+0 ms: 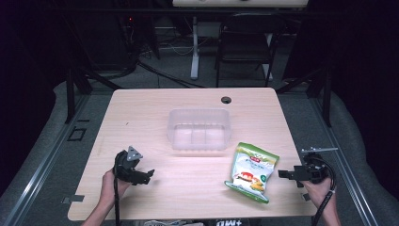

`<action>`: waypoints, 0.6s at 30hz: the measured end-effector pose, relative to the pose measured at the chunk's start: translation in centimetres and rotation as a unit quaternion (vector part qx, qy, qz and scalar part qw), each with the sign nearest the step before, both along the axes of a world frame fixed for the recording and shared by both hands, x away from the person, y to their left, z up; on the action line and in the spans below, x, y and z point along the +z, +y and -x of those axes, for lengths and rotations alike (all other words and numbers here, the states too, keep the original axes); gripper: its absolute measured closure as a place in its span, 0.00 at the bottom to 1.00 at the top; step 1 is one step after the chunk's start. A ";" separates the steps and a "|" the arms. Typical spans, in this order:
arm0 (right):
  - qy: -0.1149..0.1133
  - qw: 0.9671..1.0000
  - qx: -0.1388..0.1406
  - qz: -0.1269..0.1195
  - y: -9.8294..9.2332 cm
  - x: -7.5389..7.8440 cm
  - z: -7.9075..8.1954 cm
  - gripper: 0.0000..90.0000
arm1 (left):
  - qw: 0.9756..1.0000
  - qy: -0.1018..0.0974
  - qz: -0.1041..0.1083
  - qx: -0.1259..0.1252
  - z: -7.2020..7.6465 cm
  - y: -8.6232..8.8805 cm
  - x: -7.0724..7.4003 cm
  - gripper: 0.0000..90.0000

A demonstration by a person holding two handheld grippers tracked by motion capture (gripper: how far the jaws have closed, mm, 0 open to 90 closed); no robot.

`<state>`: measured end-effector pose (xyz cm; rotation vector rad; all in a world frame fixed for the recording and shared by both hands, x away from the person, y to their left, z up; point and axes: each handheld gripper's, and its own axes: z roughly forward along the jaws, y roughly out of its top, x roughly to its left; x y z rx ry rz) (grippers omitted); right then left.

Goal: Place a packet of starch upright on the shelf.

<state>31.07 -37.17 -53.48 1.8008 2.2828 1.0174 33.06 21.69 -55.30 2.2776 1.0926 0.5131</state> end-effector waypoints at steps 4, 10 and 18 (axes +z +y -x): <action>0.001 1.000 0.000 -0.007 0.3 -0.1 -0.7 0.13 | 1.000 0.004 -0.001 -0.003 0.0 0.0 0.1 0.06; 0.009 1.000 0.004 -0.011 1.2 -0.4 -2.3 0.14 | 1.000 0.000 -0.001 0.000 0.0 0.0 0.0 0.06; 0.026 0.999 0.002 -0.023 1.6 -1.0 -3.4 0.15 | 1.000 0.000 -0.003 -0.002 0.0 -0.1 -0.1 0.06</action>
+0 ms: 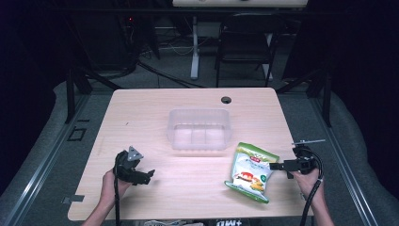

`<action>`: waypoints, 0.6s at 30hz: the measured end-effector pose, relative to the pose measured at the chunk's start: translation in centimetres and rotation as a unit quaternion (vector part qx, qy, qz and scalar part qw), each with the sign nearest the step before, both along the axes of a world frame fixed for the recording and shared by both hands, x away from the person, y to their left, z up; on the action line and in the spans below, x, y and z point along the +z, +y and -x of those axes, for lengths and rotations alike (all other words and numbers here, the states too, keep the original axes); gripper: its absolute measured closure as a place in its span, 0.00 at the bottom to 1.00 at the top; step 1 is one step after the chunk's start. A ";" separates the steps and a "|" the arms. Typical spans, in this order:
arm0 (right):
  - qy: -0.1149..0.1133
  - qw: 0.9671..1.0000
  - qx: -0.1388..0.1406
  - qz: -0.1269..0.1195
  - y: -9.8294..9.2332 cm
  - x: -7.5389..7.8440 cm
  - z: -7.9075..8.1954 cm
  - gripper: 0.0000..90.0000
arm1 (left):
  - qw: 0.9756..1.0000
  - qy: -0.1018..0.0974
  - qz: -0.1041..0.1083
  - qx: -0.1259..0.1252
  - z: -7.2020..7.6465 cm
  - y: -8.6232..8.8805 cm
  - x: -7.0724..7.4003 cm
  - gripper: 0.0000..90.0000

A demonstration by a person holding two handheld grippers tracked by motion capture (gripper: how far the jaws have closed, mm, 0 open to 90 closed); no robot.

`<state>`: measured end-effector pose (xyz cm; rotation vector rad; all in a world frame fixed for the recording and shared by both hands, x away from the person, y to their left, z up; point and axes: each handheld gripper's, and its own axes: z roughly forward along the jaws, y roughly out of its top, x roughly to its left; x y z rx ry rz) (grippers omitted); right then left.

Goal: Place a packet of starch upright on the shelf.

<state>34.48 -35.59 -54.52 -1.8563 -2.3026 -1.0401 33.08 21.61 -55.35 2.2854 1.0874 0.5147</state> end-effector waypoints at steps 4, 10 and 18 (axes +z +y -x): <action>0.008 1.000 -0.003 0.000 0.2 -0.2 -0.7 0.16 | 1.000 0.001 0.000 0.001 0.0 0.0 0.0 0.06; 0.027 1.000 -0.010 0.003 0.6 -0.6 -1.4 0.16 | 1.000 0.000 0.000 0.000 0.0 0.0 0.0 0.06; 0.046 0.999 -0.015 0.003 1.0 -1.1 -2.0 0.16 | 1.000 -0.001 0.000 0.001 0.0 0.1 0.0 0.06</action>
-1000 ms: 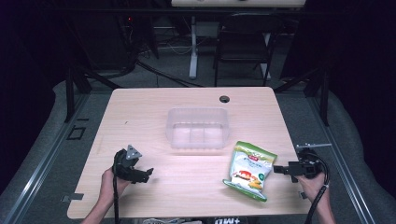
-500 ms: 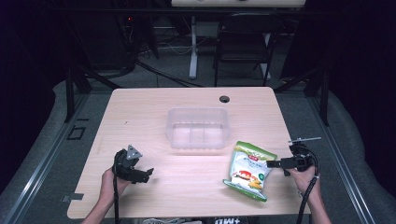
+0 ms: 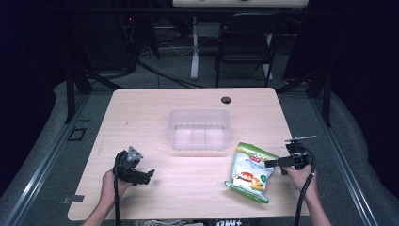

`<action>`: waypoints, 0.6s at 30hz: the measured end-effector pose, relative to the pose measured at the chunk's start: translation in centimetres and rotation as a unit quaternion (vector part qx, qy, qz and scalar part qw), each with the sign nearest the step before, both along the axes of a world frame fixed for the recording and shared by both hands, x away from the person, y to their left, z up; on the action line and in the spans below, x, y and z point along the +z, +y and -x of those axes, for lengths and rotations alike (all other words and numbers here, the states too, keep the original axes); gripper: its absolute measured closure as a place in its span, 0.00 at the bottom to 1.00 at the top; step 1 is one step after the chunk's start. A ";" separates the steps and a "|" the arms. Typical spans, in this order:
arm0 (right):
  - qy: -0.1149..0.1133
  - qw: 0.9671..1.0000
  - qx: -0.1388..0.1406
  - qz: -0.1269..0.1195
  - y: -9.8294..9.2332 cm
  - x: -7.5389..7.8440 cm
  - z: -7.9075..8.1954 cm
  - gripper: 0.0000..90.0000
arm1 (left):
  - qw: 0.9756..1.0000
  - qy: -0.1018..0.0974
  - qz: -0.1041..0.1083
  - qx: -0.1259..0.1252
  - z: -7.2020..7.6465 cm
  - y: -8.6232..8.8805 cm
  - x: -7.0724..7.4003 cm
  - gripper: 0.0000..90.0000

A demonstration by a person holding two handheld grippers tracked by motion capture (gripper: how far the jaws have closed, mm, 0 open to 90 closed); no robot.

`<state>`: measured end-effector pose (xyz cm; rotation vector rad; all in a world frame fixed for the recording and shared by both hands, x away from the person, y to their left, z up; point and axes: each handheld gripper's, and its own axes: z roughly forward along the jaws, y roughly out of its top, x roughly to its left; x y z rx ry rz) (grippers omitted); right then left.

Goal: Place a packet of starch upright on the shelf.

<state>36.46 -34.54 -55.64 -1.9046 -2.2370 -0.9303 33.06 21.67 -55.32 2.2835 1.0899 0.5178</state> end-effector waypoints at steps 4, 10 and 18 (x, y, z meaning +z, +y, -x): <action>0.005 1.000 0.005 -0.003 0.0 -0.1 -0.1 0.16 | 1.000 0.000 0.000 -0.001 0.0 0.0 0.0 0.06; 0.006 1.000 0.002 -0.004 0.3 -0.1 -0.4 0.17 | 1.000 0.000 0.000 0.000 0.0 0.0 0.0 0.06; -0.005 1.000 -0.014 -0.027 0.0 -0.3 -0.7 0.28 | 1.000 0.001 0.000 -0.001 0.0 0.0 0.0 0.06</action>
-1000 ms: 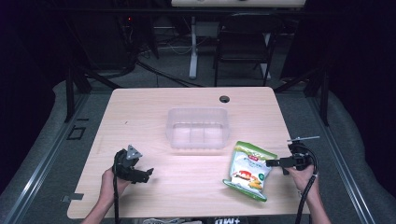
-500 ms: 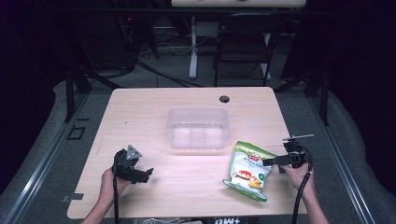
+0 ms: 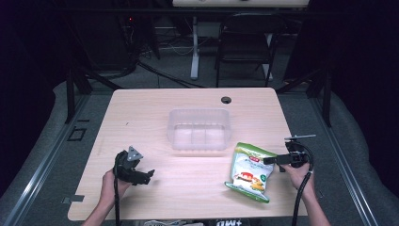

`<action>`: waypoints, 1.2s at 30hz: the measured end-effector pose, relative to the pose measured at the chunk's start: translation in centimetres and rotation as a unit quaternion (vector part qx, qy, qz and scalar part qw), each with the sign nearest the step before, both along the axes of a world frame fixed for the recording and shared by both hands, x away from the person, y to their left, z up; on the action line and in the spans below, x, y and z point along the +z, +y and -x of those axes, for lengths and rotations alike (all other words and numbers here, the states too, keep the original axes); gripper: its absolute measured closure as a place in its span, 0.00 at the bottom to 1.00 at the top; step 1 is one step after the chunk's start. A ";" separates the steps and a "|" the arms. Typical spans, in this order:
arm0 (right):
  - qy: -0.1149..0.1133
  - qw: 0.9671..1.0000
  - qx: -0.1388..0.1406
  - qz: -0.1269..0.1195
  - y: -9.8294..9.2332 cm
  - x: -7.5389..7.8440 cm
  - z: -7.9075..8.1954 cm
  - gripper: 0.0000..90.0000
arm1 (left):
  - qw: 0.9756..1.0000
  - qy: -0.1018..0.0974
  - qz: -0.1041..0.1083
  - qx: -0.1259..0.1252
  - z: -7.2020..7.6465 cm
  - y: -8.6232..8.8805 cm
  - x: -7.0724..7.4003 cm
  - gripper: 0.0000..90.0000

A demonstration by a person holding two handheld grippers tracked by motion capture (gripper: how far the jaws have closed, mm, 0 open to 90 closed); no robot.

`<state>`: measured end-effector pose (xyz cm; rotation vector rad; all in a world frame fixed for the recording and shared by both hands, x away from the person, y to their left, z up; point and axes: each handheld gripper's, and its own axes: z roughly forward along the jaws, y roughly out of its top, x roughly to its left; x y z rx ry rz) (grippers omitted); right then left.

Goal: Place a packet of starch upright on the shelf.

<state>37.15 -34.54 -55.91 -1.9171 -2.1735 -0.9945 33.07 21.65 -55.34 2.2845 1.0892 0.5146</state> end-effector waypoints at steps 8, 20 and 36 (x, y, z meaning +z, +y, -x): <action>-0.007 0.999 -0.027 -0.025 -0.5 -0.4 0.1 0.49 | 1.000 0.000 0.000 -0.001 0.0 0.0 0.0 0.06; -0.039 0.999 -0.006 -0.032 0.5 0.2 0.4 0.91 | 1.000 -0.001 -0.001 -0.001 0.0 0.0 0.1 0.06; -0.086 0.992 0.072 0.050 3.1 1.3 0.8 0.82 | 1.000 -0.001 0.000 0.000 0.0 0.1 0.1 0.06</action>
